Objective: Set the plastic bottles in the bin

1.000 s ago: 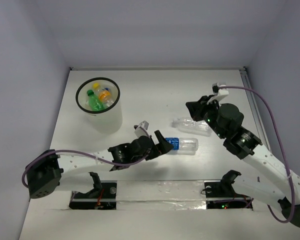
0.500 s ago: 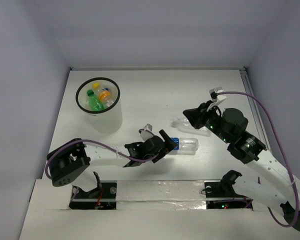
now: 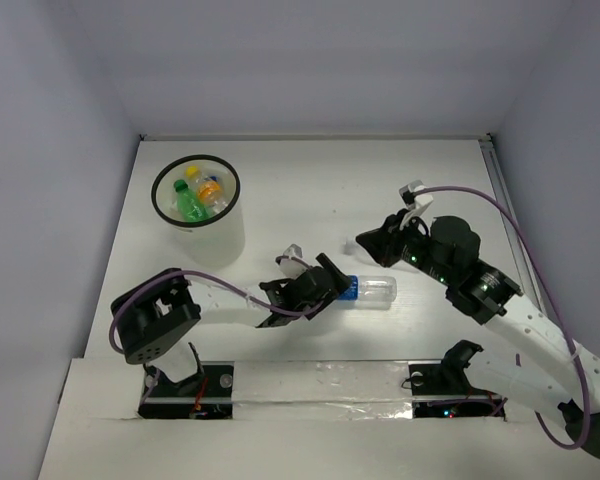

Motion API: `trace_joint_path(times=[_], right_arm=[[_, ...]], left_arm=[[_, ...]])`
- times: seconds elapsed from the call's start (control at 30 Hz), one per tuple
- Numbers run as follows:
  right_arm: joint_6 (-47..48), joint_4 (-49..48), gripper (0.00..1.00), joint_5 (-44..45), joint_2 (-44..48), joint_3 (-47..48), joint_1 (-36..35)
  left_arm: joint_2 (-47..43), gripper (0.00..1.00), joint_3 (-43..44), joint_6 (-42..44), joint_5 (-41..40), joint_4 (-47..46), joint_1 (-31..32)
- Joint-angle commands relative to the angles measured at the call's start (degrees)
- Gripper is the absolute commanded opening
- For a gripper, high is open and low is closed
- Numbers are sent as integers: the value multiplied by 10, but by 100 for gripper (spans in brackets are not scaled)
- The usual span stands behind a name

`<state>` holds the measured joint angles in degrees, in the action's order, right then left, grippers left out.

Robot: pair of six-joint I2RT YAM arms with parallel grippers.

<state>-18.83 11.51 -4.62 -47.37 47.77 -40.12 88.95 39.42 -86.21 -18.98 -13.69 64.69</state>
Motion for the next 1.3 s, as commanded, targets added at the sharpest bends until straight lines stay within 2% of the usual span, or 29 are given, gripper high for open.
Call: trace_joint_path(times=[0.0,0.4,0.6,1.0,1.17,1.2,1.27], right_arm=[[6,-15,17,-23,4,0,2],[2,-24,17,-34,-4,-8,2],[1,-26,17,-37,-6,-7,2],[2,-17,17,-40,0,-6,2],[0,-17,17,-38,11,-6,2],[-1,-16,17,-38,12,-6,2],[-2,-17,17,-39,16,-5,2]], left_arm=[[-1,99,11,-13,-33,11,-16],[10,99,2,14,-12,-29,-62],[30,89,-2,19,0,-62,-68],[66,87,3,33,25,-89,-73],[69,69,7,43,21,-74,-73],[73,63,10,52,19,-65,-73],[76,60,19,60,13,-56,-73]])
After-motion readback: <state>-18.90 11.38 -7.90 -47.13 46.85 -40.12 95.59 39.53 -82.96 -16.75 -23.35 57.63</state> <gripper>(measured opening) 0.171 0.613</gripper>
